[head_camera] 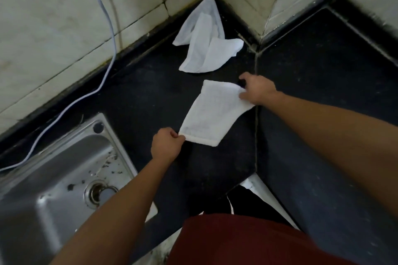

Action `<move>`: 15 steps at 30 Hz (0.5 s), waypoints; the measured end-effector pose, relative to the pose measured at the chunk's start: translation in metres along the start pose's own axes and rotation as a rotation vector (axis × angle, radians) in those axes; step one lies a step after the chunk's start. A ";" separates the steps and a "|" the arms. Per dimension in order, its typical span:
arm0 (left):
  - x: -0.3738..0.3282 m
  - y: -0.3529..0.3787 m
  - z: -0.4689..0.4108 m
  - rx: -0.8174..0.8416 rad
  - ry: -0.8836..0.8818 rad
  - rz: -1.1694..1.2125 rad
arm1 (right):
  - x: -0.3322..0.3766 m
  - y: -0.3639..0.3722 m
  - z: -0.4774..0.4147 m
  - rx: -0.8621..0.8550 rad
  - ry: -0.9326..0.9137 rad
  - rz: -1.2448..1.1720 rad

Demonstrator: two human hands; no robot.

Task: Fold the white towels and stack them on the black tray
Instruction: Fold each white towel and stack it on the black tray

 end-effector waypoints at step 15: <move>0.005 0.023 0.012 0.319 -0.362 0.277 | 0.018 0.029 0.048 -0.224 0.119 -0.741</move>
Point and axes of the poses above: each hand's wrist, its own z-axis away from the middle knuckle, its own y-axis out of the palm, x = y × z, the point moved 2 cm from there along -z, towards the middle knuckle, and after that the axes turned 13 degrees about -y, right-handed, at the moved point
